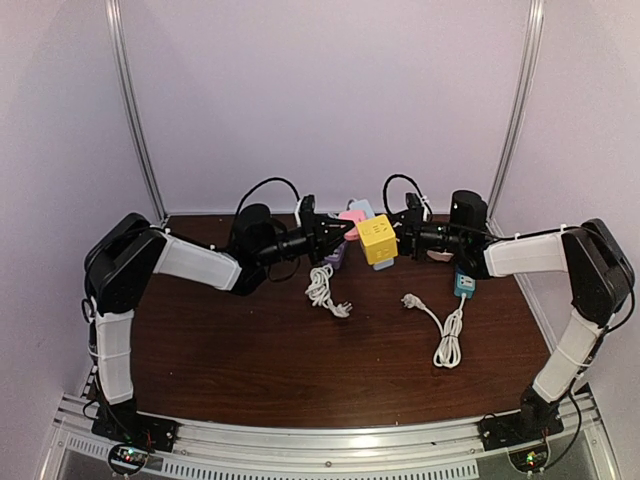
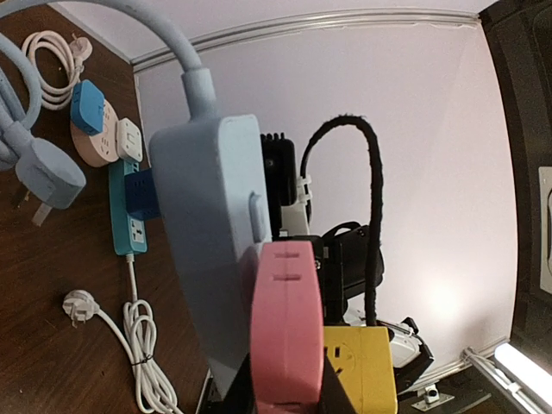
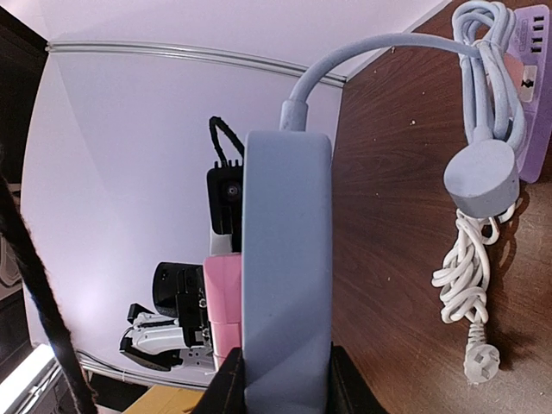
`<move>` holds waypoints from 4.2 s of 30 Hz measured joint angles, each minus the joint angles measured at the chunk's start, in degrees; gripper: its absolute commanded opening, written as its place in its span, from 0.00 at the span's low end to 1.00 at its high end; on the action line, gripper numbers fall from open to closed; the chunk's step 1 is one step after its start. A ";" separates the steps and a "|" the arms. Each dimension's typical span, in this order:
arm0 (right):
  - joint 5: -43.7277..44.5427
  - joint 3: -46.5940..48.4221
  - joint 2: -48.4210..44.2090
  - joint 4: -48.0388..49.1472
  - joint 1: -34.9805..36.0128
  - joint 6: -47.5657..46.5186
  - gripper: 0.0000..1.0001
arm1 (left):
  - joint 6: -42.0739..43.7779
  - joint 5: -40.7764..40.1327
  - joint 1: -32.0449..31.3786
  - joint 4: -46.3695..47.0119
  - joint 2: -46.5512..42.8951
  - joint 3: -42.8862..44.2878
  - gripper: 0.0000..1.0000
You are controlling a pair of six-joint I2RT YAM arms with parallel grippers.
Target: Pull the plug off the socket
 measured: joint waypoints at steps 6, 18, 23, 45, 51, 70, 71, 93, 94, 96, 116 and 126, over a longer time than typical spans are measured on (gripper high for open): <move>0.66 -0.17 -0.57 -2.43 0.00 -3.30 0.00 | -0.76 0.59 0.00 1.05 0.74 -0.09 0.00; 2.71 -0.17 -3.41 -6.40 0.26 -9.66 0.00 | -2.97 0.74 -0.22 8.66 2.25 -0.42 0.00; 2.82 -0.17 -4.02 -5.79 0.48 -10.69 0.00 | -3.52 1.07 -0.39 11.85 2.64 -0.39 0.00; 25.35 4.83 -5.79 -41.40 0.13 -31.98 0.00 | 10.49 3.02 11.39 -1.81 -10.99 -16.90 0.00; 36.65 4.98 -6.73 -49.37 1.07 -39.69 0.00 | 34.05 -4.44 15.67 -43.28 -17.59 -7.23 0.00; 51.28 11.69 1.95 -55.69 6.73 -46.23 0.00 | 65.94 -33.62 16.00 -99.12 10.49 35.58 0.07; 51.28 11.69 2.21 -55.69 6.75 -46.31 0.00 | 66.25 -33.81 16.09 -99.76 10.97 36.24 0.09; 51.34 13.70 6.21 -56.19 7.37 -46.71 0.00 | 69.94 -34.27 18.03 -103.51 13.03 42.32 0.75; 51.36 13.86 6.21 -56.39 7.41 -46.69 0.00 | 70.01 -34.01 18.03 -103.54 12.79 42.29 0.77; 51.43 14.32 6.21 -56.76 7.61 -46.58 0.00 | 69.96 -33.07 18.01 -103.54 11.98 42.27 0.83; 55.89 14.53 3.54 -52.15 9.75 -37.83 0.00 | 53.79 -10.91 2.95 -81.50 -8.92 16.52 0.91; 53.13 14.53 1.11 -49.99 10.32 -32.87 0.00 | 44.02 -4.07 -3.04 -68.30 -5.27 16.17 0.92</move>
